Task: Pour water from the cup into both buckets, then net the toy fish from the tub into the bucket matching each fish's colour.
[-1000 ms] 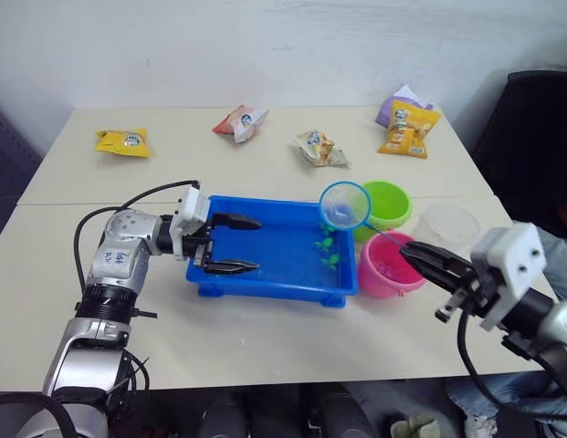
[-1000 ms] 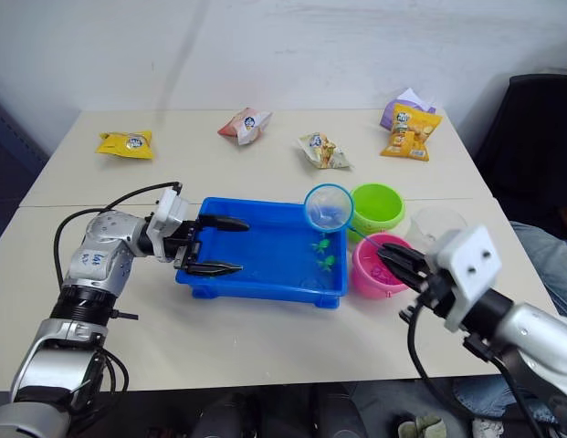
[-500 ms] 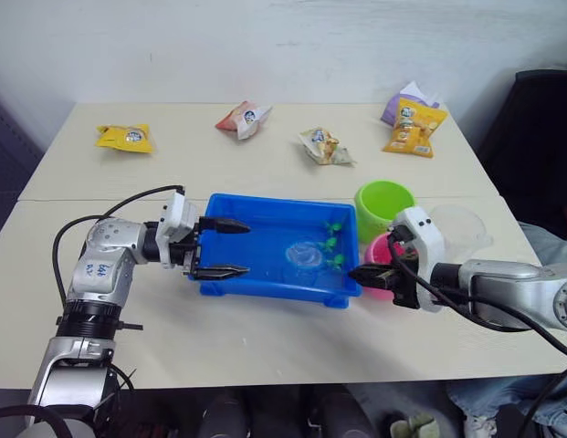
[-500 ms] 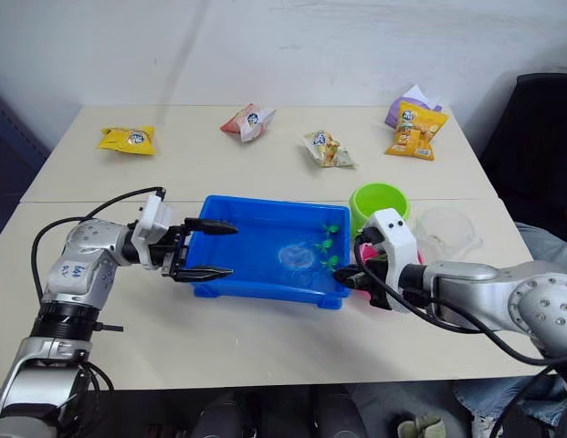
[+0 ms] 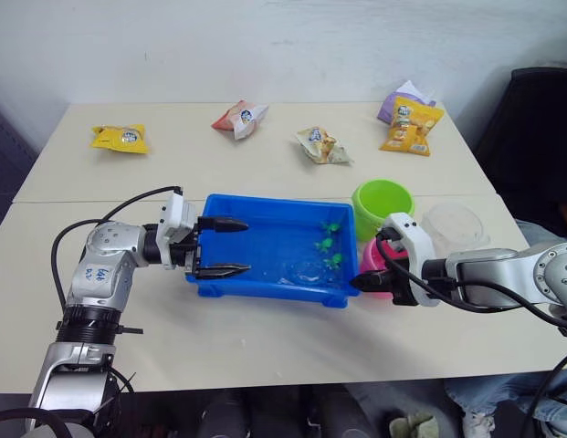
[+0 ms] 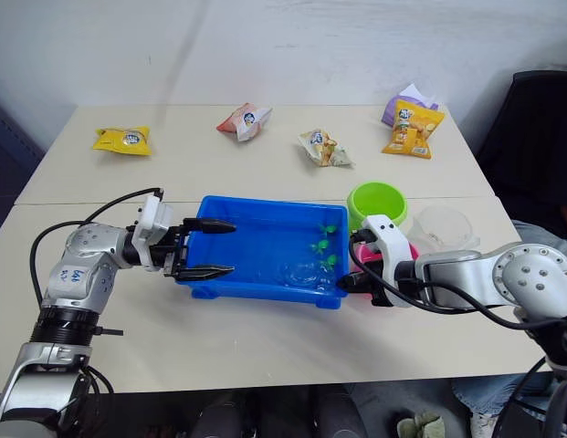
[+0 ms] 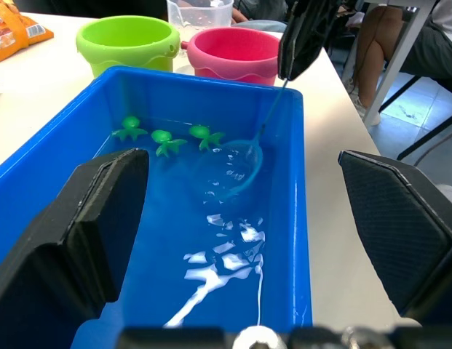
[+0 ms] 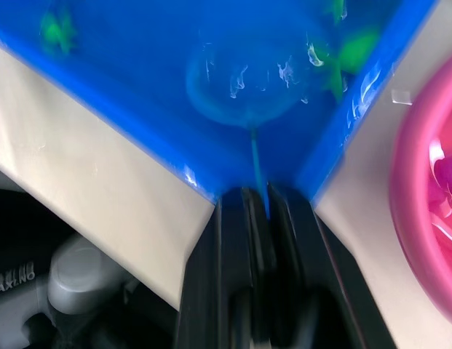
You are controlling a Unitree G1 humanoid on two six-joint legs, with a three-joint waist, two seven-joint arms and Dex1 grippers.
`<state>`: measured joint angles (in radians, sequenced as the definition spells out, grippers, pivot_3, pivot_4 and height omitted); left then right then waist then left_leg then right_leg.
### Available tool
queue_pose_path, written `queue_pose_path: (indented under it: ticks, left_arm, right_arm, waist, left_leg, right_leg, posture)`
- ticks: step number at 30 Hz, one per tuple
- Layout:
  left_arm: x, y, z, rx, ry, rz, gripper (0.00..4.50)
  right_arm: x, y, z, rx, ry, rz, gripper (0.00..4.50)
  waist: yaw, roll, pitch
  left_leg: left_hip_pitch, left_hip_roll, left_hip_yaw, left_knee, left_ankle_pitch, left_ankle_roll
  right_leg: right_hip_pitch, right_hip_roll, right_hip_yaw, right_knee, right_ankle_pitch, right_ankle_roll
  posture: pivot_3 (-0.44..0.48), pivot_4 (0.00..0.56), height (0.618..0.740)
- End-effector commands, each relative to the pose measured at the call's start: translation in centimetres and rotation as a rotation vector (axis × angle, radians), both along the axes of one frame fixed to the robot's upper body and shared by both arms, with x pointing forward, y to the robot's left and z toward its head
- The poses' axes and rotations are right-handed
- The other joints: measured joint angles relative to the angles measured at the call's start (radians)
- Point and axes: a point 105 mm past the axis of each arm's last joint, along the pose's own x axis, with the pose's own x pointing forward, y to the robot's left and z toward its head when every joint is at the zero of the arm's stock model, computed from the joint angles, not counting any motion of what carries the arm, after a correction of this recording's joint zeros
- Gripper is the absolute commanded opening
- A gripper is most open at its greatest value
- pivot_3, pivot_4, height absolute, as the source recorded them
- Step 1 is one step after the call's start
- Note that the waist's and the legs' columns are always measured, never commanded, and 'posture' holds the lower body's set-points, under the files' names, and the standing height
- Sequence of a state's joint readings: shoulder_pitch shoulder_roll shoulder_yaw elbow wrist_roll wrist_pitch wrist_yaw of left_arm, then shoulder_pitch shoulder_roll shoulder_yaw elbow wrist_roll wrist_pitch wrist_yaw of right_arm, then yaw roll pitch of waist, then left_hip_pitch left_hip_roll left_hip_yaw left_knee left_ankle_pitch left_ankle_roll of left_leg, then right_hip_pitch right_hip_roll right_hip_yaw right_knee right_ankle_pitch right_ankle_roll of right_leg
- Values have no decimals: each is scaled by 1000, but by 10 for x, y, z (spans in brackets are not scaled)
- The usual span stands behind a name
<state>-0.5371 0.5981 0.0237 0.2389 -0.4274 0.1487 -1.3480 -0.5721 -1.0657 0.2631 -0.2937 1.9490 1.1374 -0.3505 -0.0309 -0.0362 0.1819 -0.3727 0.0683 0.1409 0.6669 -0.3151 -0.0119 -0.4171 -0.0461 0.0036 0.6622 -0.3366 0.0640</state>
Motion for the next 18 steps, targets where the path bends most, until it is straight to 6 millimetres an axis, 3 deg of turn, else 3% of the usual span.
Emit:
queue_pose_path:
  ticks: [1, 6, 18]
  left_arm:
    - [-2, -2, 10, -21, -48, -5, 4484]
    - [-3, -4, 10, -24, -48, -8, 4484]
    - [-4, -9, 8, -37, -33, -15, 4484]
  right_arm:
    - [2, 1, 9, 82, 9, 8, 0]
    - [8, -11, -1, 51, 56, -54, 0]
    - [16, -27, 3, -42, 30, -121, 0]
  waist:
    - [1, 0, 0]
    - [1, 0, 0]
    - [1, 0, 0]
  left_leg:
    - [0, 0, 0, 0, 0, 0]
    - [0, 0, 0, 0, 0, 0]
    - [-1, 0, 0, 0, 0, 0]
  right_leg:
    - [0, 0, 0, 0, 0, 0]
    - [0, 0, 0, 0, 0, 0]
    - [0, 0, 0, -1, 0, 0]
  posture:
    - [0, 150, 739]
    - [0, 150, 739]
    - [0, 150, 739]
